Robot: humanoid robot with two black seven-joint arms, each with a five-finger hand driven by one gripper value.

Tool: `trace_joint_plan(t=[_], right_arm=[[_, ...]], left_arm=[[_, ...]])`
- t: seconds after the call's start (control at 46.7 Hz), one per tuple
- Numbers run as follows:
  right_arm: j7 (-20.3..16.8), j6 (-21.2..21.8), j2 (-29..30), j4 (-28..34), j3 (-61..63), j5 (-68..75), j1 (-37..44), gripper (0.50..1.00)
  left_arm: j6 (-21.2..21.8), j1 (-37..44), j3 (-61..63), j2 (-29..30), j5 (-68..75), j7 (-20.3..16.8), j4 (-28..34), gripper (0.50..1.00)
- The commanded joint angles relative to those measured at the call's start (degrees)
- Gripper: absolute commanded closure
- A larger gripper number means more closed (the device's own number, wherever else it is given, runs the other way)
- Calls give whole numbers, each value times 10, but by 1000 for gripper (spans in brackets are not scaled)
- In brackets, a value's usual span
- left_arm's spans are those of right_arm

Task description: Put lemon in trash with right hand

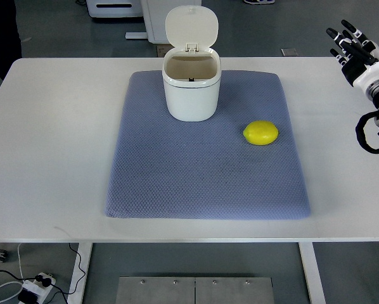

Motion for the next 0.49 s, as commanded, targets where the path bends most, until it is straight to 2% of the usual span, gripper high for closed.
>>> trace_joint_plan(t=[0.0, 0.342, 0.471], right_arm=[[0, -1, 0, 0, 0, 0, 0, 500], [-11, 2, 1, 2, 1, 0, -3, 500], [-31, 31, -1, 4, 5, 3, -7, 500]], left_arm=[[0, 0, 1, 0, 0, 0, 0, 500], [0, 0, 1, 0, 0, 0, 0, 500], [0, 0, 1, 0, 0, 0, 0, 500]])
